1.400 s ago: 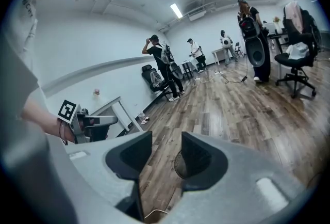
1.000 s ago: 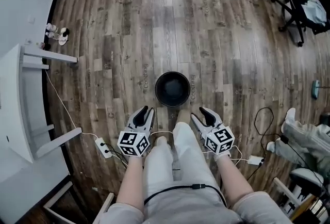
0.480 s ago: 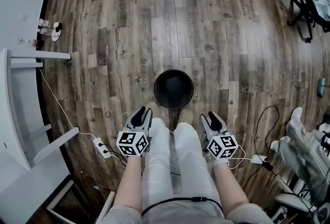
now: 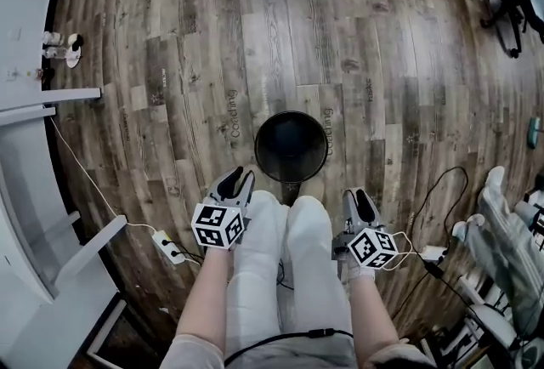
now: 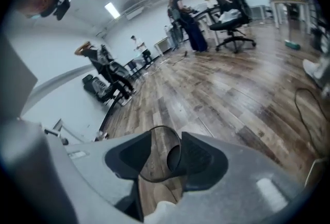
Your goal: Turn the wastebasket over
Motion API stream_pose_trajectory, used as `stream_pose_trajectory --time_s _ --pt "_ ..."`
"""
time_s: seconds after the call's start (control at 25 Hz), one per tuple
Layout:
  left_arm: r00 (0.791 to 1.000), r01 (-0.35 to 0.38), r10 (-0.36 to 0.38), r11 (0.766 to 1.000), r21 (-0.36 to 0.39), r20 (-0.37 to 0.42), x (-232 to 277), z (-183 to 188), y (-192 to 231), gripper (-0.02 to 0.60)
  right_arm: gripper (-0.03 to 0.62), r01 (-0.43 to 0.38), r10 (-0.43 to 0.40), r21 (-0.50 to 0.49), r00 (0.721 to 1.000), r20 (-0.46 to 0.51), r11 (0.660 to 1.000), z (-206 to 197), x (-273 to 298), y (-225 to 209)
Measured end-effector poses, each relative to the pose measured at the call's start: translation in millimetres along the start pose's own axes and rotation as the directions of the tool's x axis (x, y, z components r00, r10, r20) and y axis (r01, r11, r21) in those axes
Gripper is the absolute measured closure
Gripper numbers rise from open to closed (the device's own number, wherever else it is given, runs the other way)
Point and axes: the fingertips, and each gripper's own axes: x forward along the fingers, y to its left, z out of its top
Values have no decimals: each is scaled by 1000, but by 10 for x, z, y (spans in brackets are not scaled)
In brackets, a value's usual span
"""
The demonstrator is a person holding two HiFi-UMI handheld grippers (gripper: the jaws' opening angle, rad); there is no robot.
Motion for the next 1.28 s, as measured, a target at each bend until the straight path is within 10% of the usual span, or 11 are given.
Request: stream_pose_trajectory --time_s 0.2,0.72,1.28 --pt "999 32 -32 999 2 -12 170 30 88 479 419 86 -130 278 981 147 957 150 130 -103" --pt "998 29 -31 999 -37 -47 688 -349 603 443 419 47 -48 -19 997 -52 999 -451 1022 -17" --pt "996 -3 0 999 -33 -87 1399 -802 982 414 418 46 -60 -105 989 -138 993 -951 1812 -472"
